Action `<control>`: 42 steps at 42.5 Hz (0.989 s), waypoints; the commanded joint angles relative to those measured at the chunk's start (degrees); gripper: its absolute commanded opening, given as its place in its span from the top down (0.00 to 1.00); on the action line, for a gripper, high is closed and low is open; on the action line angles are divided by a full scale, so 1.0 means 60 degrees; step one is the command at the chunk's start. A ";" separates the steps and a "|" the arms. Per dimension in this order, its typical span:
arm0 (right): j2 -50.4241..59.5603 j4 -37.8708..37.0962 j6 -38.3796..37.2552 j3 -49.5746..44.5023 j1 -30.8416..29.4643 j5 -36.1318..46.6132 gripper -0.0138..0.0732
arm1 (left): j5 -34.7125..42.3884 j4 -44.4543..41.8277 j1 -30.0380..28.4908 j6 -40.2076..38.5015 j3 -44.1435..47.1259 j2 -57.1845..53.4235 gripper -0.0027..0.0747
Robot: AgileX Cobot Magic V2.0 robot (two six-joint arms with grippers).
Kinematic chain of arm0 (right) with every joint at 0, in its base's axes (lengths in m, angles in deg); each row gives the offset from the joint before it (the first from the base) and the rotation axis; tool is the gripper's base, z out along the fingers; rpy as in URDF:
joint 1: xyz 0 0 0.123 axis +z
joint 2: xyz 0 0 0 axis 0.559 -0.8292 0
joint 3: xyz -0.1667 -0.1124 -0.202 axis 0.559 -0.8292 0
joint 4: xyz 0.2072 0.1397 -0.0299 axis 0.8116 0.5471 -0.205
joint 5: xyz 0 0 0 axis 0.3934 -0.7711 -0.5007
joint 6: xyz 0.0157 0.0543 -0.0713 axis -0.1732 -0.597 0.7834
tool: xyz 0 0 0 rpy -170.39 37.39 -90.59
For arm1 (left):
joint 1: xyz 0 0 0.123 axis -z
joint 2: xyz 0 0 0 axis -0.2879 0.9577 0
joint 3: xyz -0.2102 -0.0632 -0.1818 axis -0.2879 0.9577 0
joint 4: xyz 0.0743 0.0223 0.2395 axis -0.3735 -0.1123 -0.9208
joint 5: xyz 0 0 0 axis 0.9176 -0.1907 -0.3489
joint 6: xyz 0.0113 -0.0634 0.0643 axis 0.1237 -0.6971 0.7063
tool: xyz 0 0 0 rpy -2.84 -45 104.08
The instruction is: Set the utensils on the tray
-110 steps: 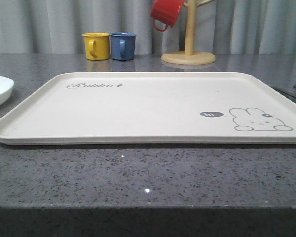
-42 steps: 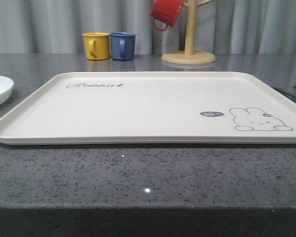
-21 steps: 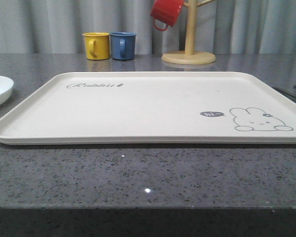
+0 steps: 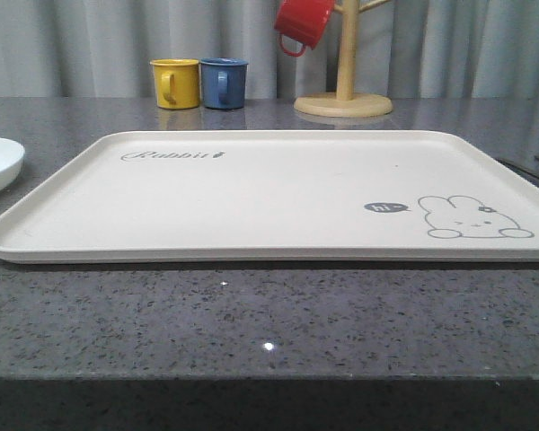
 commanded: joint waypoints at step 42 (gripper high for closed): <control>-0.0088 -0.0114 0.0034 0.0287 -0.0048 0.0630 0.31 | -0.3853 0.3300 -0.4336 0.1932 -0.4325 0.7510 0.37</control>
